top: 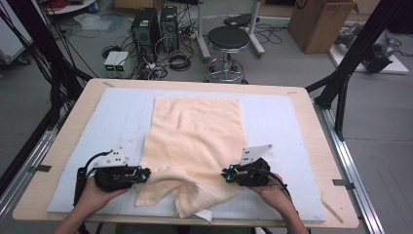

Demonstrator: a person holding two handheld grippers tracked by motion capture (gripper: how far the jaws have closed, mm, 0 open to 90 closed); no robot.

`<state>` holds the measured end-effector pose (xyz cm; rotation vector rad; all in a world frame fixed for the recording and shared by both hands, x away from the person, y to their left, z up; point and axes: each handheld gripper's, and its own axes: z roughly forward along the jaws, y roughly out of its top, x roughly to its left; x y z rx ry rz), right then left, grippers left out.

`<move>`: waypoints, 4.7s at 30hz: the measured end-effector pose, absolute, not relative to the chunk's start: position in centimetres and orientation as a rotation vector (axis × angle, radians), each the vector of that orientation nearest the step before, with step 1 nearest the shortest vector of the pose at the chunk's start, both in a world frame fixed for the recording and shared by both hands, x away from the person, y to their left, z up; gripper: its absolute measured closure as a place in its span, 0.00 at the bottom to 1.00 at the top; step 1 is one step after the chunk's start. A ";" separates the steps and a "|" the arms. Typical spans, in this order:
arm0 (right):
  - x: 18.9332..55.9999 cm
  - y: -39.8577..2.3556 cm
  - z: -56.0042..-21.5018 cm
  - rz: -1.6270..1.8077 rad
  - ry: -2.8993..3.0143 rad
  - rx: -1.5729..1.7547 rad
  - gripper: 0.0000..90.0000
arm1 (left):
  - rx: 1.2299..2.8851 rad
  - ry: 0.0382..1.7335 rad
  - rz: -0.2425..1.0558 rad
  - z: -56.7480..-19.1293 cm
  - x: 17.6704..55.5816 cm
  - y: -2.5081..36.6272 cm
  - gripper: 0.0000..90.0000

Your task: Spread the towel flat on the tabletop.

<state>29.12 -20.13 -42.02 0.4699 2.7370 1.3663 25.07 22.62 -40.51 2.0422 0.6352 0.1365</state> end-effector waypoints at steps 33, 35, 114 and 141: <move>33.6 -20.8 -44.4 1.169 2.609 0.670 0.93 | 2.150 0.734 0.284 -44.3 32.6 20.5 0.95; 33.4 -20.9 -44.1 1.177 2.605 0.673 0.93 | 2.158 0.721 0.288 -44.0 32.2 20.5 0.97; 32.1 -20.5 -40.9 1.348 2.569 0.619 0.64 | 2.019 0.637 0.243 -41.0 30.5 21.5 0.65; 28.7 -19.0 -42.9 1.315 2.808 0.428 0.94 | 2.090 0.540 0.063 -42.2 26.9 21.9 0.92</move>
